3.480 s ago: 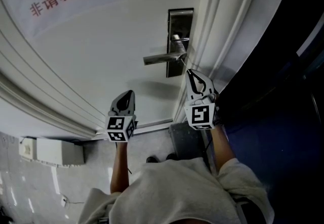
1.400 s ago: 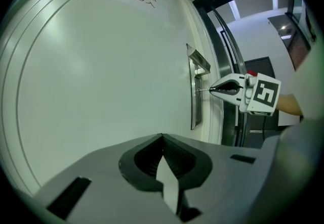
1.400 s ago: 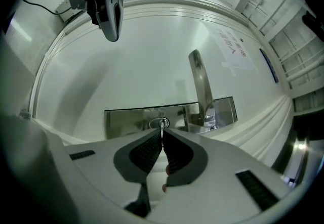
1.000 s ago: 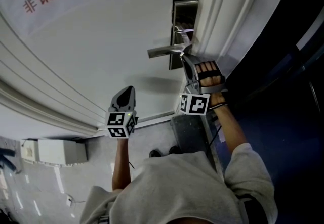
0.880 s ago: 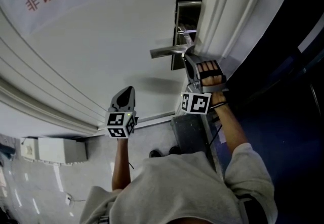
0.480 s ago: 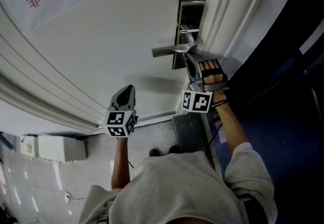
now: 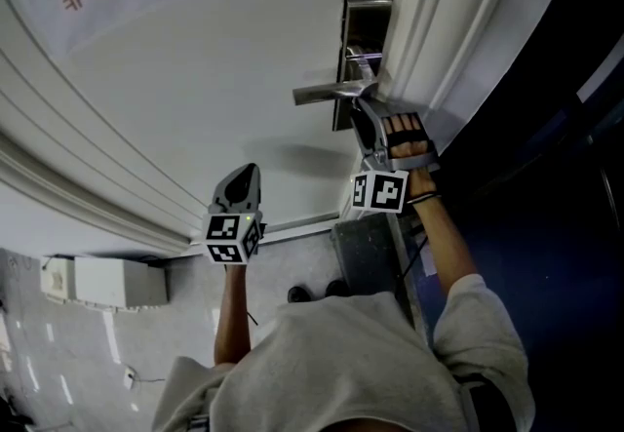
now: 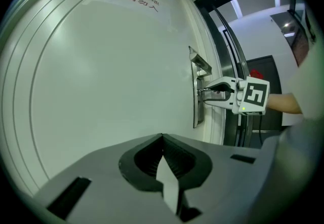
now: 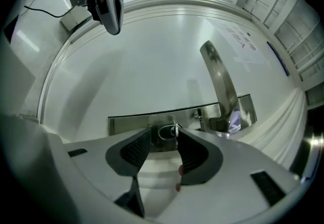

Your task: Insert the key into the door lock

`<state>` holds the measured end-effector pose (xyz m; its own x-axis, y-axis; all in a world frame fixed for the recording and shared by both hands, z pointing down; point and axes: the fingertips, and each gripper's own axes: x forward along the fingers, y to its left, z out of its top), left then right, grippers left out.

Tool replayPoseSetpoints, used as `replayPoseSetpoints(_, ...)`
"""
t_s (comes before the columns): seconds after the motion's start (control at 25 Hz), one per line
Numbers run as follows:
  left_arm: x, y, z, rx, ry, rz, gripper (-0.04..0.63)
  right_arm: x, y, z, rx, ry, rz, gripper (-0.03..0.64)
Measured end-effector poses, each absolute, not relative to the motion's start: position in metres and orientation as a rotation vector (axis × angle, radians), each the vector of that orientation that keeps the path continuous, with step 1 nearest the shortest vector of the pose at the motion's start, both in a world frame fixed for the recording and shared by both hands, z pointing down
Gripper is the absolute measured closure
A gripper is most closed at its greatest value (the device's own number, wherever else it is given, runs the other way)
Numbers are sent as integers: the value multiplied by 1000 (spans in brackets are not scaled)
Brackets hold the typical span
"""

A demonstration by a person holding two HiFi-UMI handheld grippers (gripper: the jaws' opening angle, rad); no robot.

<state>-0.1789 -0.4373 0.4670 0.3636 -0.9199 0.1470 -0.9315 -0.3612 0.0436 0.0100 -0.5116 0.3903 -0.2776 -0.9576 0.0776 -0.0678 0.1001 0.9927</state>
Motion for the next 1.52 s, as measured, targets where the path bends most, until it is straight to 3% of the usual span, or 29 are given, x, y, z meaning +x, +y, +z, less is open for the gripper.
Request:
replayPoseSetpoints(0.68,-172,-438,468,2510,-1687,171,578,28,-475,394,1142,-1549,-1279,459)
replayPoseSetpoints(0.96,-158,-441,471,2523,-1653,170,578,38,-463,400,1180,-1566,-1307,579)
replayPoseSetpoints(1.28,-152,-445,473,2528,-1645,177,578,43,-463,407,1202,-1656,-1222,591)
replayPoseSetpoints(1.52,-156,-447,470,2521,-1659,167,578,50,-461,414,1343,-1909,-936,591)
